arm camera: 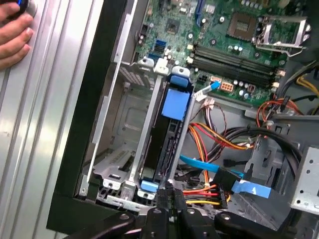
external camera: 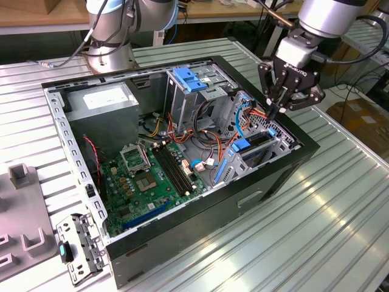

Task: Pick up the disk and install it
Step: 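Insert the first disk wire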

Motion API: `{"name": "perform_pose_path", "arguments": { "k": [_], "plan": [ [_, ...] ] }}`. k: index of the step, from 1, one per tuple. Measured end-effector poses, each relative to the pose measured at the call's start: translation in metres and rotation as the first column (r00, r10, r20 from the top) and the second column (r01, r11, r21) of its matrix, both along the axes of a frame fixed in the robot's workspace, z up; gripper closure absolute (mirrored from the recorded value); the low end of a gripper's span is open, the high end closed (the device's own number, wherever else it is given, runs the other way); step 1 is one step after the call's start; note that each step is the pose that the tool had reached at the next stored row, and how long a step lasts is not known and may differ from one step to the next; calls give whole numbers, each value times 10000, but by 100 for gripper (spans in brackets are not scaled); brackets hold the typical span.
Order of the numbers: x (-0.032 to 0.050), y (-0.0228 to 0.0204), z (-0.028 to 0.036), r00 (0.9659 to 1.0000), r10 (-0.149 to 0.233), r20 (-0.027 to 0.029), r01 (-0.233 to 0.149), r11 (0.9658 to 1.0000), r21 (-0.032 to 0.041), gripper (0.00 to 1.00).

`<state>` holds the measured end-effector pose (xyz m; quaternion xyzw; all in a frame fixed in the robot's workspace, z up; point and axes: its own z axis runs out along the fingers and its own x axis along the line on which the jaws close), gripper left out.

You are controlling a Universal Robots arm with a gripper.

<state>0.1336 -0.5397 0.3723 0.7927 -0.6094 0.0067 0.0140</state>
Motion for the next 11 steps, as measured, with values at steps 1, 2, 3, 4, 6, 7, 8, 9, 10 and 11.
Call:
{"name": "perform_pose_path", "arguments": {
  "k": [1, 2, 3, 4, 6, 7, 8, 9, 10, 11],
  "plan": [
    [0, 1, -6, 9998, -137, -122, 137, 9999, 1, 84],
    [-1, 0, -13, 9989, -457, -123, 457, 9990, -1, 84],
    [0, 0, -20, 9971, -756, -123, 756, 9971, 0, 84],
    [0, 0, -26, 9950, -996, -123, 996, 9950, 0, 84],
    [0, 0, -40, 9882, -1529, -123, 1529, 9882, 0, 84],
    [0, 0, -47, 9837, -1793, -123, 1793, 9838, 0, 84],
    [0, 0, -57, 9765, -2152, -123, 2152, 9766, 0, 84],
    [0, 0, -62, 9727, -2319, -122, 2319, 9727, 0, 84],
    [0, 0, -67, 9687, -2481, -122, 2481, 9687, 0, 84],
    [0, 0, -71, 9634, -2677, -122, 2677, 9635, -2, 84]
  ]
}}
